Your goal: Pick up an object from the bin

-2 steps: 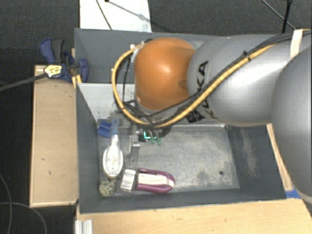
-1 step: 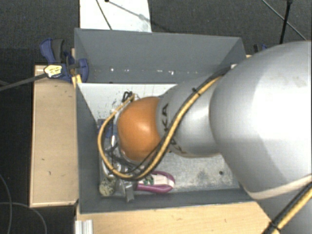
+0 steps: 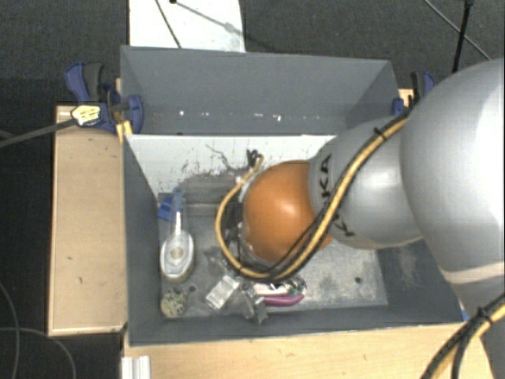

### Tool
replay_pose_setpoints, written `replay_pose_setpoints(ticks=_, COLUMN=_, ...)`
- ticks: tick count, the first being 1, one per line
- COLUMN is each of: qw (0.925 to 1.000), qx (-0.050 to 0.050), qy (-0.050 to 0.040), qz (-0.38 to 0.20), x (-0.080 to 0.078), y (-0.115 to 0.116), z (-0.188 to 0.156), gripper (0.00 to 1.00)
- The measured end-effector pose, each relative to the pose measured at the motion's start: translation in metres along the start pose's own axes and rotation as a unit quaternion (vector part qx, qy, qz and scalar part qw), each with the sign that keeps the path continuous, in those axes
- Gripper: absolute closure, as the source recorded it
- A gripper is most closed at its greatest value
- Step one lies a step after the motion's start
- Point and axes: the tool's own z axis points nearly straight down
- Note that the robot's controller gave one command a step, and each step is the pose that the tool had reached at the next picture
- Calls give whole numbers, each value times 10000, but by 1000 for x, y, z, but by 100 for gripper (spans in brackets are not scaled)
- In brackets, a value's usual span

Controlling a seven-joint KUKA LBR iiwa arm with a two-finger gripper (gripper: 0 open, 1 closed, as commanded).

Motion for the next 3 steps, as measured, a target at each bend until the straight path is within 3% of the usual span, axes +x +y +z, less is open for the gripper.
replay_pose_setpoints(ticks=1, qw=10000, qx=-14, qy=24, qz=27, x=1, y=2, z=1, gripper=100)
replay_pose_setpoints(ticks=2, qw=9998, qx=9, qy=-25, qz=188, x=-24, y=-37, z=-175, gripper=100)
replay_pose_setpoints(ticks=3, qw=9997, qx=-6, qy=34, qz=227, x=-13, y=-73, z=-156, gripper=100)
